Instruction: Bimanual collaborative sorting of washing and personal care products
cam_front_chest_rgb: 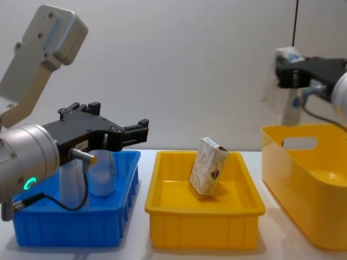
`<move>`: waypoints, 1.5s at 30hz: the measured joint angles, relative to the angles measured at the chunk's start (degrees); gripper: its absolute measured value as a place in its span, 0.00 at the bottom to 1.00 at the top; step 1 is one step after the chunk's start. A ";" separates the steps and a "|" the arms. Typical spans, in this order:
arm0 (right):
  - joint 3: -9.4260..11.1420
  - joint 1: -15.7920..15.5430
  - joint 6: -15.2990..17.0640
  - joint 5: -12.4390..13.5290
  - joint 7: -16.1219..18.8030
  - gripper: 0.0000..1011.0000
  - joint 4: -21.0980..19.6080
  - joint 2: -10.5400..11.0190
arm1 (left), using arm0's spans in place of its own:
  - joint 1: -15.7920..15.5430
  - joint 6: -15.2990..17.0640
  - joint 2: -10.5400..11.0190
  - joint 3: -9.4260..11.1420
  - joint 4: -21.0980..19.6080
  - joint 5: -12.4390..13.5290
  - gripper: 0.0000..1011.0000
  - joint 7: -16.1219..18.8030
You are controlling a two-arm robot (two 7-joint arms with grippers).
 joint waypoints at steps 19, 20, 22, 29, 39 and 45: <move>5.43 -1.38 9.73 -3.52 -3.79 0.19 -3.00 1.88 | 0.00 0.00 0.00 0.00 0.00 0.00 0.99 0.00; 5.66 -1.38 9.92 -3.55 -3.85 0.19 -2.75 1.93 | 0.00 0.00 0.00 0.01 0.00 0.00 0.99 0.00; 6.11 -1.35 10.48 -3.68 -4.04 0.19 -2.12 1.97 | 0.00 0.00 0.00 0.00 0.00 0.00 0.99 0.00; 7.41 -0.96 11.30 -3.89 -4.36 0.32 0.11 1.94 | 0.00 0.00 0.00 0.00 0.00 0.00 0.99 0.00; 8.41 -0.31 11.21 -4.06 -4.24 0.65 2.37 1.80 | 0.00 0.00 0.00 0.00 0.00 0.00 0.99 0.00; 8.61 -0.06 10.72 -4.16 -3.74 0.85 2.90 1.74 | 0.00 0.00 0.00 0.00 0.00 0.00 0.99 0.00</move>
